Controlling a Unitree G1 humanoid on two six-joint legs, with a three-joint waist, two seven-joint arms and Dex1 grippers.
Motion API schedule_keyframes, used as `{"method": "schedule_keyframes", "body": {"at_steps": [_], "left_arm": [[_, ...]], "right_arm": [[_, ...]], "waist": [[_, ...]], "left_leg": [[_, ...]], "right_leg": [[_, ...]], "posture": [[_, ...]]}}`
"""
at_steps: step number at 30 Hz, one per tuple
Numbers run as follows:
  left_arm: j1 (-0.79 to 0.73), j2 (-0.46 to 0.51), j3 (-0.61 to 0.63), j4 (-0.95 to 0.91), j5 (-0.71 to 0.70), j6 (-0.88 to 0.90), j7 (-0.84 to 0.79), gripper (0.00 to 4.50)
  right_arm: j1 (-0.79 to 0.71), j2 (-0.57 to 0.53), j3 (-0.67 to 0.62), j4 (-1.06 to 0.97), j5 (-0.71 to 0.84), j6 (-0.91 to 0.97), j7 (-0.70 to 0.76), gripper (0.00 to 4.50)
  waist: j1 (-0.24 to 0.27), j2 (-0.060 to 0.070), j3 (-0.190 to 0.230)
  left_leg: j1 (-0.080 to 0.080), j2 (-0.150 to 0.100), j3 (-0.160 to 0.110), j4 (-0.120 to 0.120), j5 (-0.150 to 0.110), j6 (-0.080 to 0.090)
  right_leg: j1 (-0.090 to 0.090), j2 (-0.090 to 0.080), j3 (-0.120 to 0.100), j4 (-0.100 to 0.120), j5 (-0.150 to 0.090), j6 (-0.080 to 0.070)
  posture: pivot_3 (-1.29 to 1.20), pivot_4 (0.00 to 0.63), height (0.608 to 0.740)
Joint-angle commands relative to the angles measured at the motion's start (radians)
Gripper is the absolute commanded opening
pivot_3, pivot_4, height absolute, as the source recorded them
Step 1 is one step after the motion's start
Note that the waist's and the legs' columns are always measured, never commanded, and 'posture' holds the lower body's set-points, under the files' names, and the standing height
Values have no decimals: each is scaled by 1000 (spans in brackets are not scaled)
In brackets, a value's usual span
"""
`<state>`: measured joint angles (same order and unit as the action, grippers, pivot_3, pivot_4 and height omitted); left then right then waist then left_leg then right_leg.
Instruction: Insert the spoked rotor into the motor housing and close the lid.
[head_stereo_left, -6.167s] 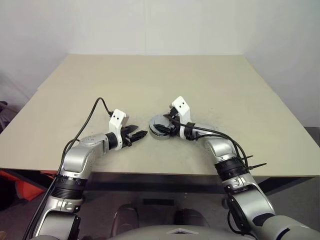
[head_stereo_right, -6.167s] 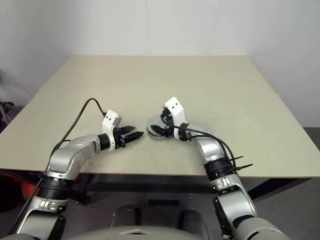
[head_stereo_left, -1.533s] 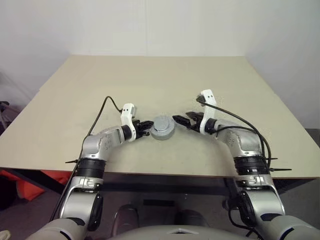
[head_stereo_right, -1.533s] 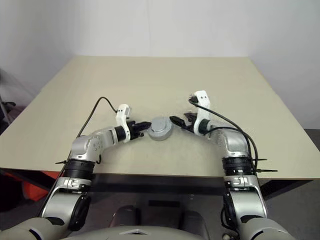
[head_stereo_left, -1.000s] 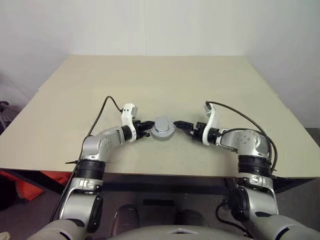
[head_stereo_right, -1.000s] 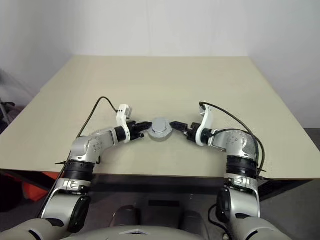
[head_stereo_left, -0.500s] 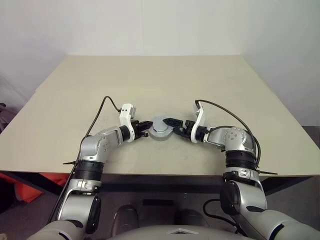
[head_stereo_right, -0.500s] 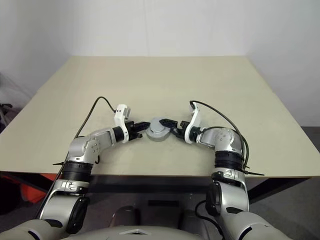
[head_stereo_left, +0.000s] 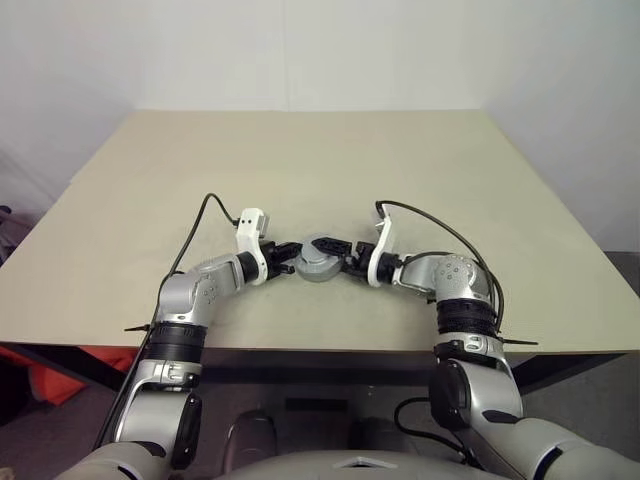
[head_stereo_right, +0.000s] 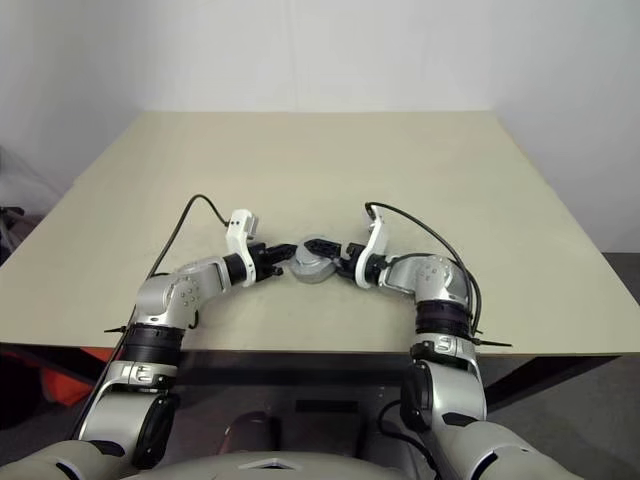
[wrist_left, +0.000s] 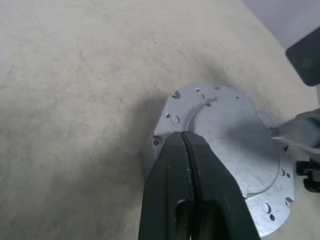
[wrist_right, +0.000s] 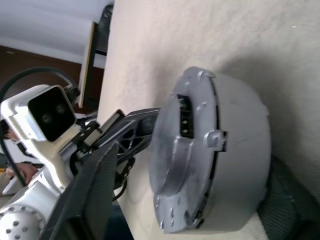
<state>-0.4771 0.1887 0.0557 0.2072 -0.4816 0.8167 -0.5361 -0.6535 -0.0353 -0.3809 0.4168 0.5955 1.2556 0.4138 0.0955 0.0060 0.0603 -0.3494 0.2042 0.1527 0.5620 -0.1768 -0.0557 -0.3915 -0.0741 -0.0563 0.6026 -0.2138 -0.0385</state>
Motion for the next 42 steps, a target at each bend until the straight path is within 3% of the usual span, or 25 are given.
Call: {"method": "schedule_keyframes", "body": {"at_steps": [1, 3, 6, 9, 15, 21, 28, 33, 36, 42], "left_arm": [[4, -2, -9, -16, 5, 1, 4, 0], [3, -1, -7, -13, 6, -1, 4, 0], [0, 0, -2, -8, 5, -5, 5, 0], [-4, -1, 7, -3, 3, -10, 9, 0], [-6, -3, 45, 4, -8, -21, 23, 0], [0, -26, 160, -3, -78, -33, 51, 0], [22, -61, 309, -40, -216, 6, 101, 0], [46, -86, 384, -83, -343, 48, 120, 0], [43, -110, 433, -95, -416, 53, 156, 614], [49, -133, 463, -104, -510, 64, 196, 2735]], "right_arm": [[-27, 1, 18, 35, -2, -30, -16, 3255], [-31, -6, 21, 43, -6, -41, -21, 2542], [-37, -11, 18, 55, -5, -54, -30, 2542], [-42, -16, 7, 65, 0, -63, -39, 2141], [-62, -21, -24, 84, 22, -53, -63, 2119], [-134, 6, -197, 162, 132, -51, -158, 2119], [-230, 71, -341, 187, 252, -112, -267, 2119], [-295, 103, -380, 193, 320, -143, -310, 2119], [-309, 110, -363, 185, 339, -136, -319, 2119], [-312, 106, -325, 191, 342, -111, -313, 2119]], "waist": [[0, 0, 0], [0, 0, 0], [1, 1, 0], [1, 1, 0], [1, 1, 0], [2, 1, 0], [1, 1, 1], [2, 1, 1], [3, 1, 1], [4, 0, 1]], "left_leg": [[0, 0, 0, 0, 0, 0], [0, 0, 0, 0, 0, 0], [1, 0, 0, 0, 0, 0], [0, 0, 0, 0, 0, 0], [0, 0, 0, 0, 0, -1], [-2, 0, 0, 0, 1, -1], [-18, 0, 0, 2, 1, -2], [-19, 0, 0, 2, 0, 0], [-19, 0, 0, 2, 0, 0], [-19, 0, 0, 3, 0, 0]], "right_leg": [[0, 0, 0, 0, 0, 0], [0, 0, 0, 0, 0, 0], [1, 0, 0, 0, 0, 0], [0, 0, 0, 0, 0, 0], [0, 0, 0, 1, 0, 0], [-2, 0, 0, 1, 1, -1], [-17, 0, 0, 3, 5, -7], [-18, 0, 0, 3, 4, -8], [-18, 0, 0, 3, 4, -8], [-17, 0, -1, 3, 4, -8]], "posture": [[0, 0, 740], [0, 0, 740], [0, 0, 740], [0, 0, 740], [0, 0, 740], [0, 0, 740], [0, 0, 740], [0, 0, 740], [0, 0, 740], [0, 0, 740]]}}
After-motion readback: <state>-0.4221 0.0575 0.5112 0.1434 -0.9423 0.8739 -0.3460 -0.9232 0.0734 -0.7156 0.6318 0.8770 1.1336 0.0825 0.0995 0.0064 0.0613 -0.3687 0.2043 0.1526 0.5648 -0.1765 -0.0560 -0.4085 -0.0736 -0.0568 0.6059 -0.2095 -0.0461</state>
